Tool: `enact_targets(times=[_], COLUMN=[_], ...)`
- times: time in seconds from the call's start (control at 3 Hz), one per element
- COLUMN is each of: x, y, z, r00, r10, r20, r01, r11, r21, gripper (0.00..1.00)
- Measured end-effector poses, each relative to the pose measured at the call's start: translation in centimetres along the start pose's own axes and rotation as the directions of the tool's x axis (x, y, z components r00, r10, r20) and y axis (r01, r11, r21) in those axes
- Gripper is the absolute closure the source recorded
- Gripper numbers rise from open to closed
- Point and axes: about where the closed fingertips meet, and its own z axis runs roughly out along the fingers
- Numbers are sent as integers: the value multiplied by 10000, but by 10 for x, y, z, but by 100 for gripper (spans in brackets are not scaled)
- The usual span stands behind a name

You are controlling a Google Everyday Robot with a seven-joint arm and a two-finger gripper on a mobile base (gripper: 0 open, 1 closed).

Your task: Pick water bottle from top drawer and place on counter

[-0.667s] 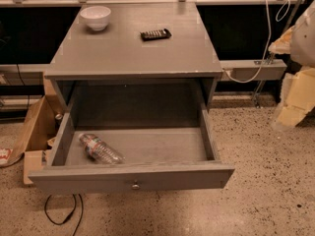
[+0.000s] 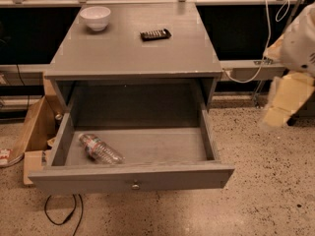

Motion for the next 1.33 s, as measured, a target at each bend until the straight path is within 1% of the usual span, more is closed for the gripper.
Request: enact_targets(times=[0.33,0.67,1.0,1.33], x=[-32,-77,-138,-140], y=[-3,-4,-4,-3], z=[75,133,163,166], r00=[9839,9339,8694,8693], r10=[1465,2836,3353,3387], r20=[1022,2179,3629,3599], r01=[-1374,-2476,-2627,-2666], r11=[9863,9523,9358,9346], r21=[-910,-1783,-2352,-2355], gripper=[0,0,0,0])
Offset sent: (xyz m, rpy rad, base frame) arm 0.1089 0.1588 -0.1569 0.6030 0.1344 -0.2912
